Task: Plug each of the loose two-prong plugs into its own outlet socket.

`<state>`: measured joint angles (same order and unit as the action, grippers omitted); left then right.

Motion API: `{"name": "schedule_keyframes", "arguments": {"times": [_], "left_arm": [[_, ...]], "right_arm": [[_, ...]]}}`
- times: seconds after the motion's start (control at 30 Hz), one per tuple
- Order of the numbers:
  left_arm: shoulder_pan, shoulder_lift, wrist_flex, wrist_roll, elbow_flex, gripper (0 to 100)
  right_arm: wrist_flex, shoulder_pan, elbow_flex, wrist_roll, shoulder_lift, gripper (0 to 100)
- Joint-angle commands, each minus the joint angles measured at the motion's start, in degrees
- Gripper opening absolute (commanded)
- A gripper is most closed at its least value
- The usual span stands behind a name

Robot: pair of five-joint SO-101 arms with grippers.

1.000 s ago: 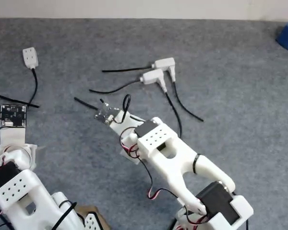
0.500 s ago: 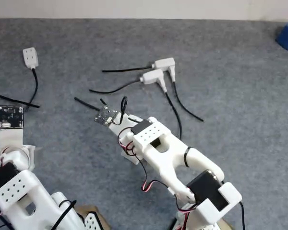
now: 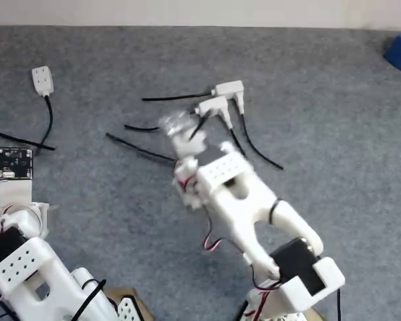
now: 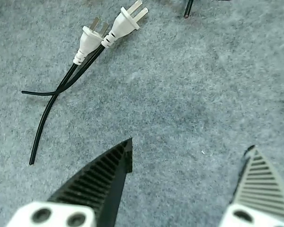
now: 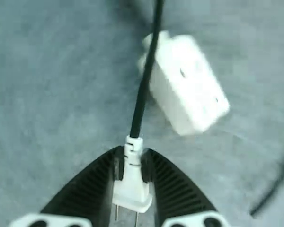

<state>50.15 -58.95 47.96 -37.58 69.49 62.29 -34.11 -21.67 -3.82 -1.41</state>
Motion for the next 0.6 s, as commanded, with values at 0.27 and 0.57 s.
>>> {"name": "schedule_keyframes", "arguments": {"times": [0.27, 0.57], "left_arm": [[-34.24, -3.30, 18.29, 8.18, -20.79, 35], [-64.22, -23.43, 21.27, 25.32, -23.08, 36]], "right_arm": [[24.04, 6.11, 41.45, -19.78, -3.21, 0.6], [24.84, 2.07, 42.42, -20.40, 6.37, 0.6]]}}
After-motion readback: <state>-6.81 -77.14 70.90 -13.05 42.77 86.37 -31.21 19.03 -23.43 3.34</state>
